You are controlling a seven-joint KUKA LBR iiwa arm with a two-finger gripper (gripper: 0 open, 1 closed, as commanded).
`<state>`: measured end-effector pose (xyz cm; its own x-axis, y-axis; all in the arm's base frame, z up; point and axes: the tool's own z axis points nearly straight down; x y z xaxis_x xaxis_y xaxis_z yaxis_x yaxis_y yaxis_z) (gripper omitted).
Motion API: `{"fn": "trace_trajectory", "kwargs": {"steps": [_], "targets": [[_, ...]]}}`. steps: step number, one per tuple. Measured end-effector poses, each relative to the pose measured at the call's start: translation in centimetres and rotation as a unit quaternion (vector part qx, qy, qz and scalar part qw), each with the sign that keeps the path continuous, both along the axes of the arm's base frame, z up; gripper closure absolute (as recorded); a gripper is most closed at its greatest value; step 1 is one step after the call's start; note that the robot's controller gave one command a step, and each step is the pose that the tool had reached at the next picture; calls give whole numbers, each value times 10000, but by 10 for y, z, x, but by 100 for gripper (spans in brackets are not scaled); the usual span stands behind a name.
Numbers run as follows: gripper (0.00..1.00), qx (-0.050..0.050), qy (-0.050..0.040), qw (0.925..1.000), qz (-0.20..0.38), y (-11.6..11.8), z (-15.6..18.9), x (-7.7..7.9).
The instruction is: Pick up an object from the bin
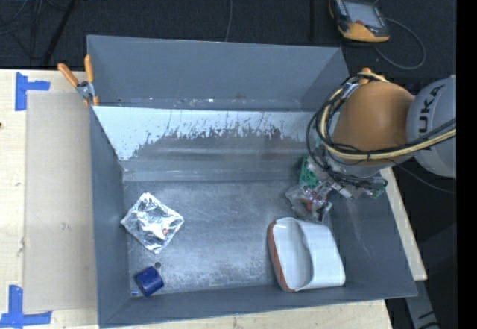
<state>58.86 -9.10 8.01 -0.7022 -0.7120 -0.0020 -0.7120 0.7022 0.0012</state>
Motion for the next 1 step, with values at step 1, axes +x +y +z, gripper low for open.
{"fn": "trace_trajectory", "kwargs": {"steps": [1], "targets": [[0, 1, 1, 10000, -8, -1, 0, 0]]}}
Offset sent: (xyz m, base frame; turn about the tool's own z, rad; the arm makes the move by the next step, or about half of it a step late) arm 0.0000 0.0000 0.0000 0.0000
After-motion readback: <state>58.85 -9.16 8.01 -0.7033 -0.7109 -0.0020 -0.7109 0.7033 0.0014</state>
